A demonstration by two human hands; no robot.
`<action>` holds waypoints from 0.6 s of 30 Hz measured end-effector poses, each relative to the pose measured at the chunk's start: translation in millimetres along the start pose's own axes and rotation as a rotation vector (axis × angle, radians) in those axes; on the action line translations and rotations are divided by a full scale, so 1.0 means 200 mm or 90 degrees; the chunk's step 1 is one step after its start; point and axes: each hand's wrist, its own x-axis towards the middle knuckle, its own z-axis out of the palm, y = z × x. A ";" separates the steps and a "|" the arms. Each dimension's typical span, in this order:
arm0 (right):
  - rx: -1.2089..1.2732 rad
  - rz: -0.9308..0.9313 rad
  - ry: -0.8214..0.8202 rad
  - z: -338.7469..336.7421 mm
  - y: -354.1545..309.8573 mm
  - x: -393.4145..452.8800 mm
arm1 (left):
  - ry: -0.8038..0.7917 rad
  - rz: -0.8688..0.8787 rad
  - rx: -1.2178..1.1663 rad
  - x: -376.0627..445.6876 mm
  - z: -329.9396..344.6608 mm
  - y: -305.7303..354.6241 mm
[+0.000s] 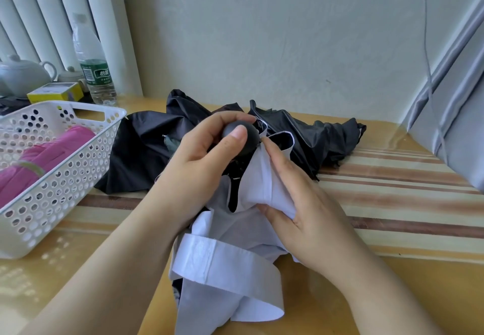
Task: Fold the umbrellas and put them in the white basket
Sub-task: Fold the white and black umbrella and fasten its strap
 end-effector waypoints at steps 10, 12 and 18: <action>0.185 0.087 0.032 0.00 0.08 -0.01 | 0.120 -0.028 -0.044 0.02 -0.05 0.01; 0.201 0.098 0.042 0.01 0.09 0.00 | 0.118 -0.008 0.135 0.00 -0.06 0.02; 0.170 0.118 0.135 0.00 0.11 0.00 | -0.004 -0.032 0.390 -0.03 -0.06 0.08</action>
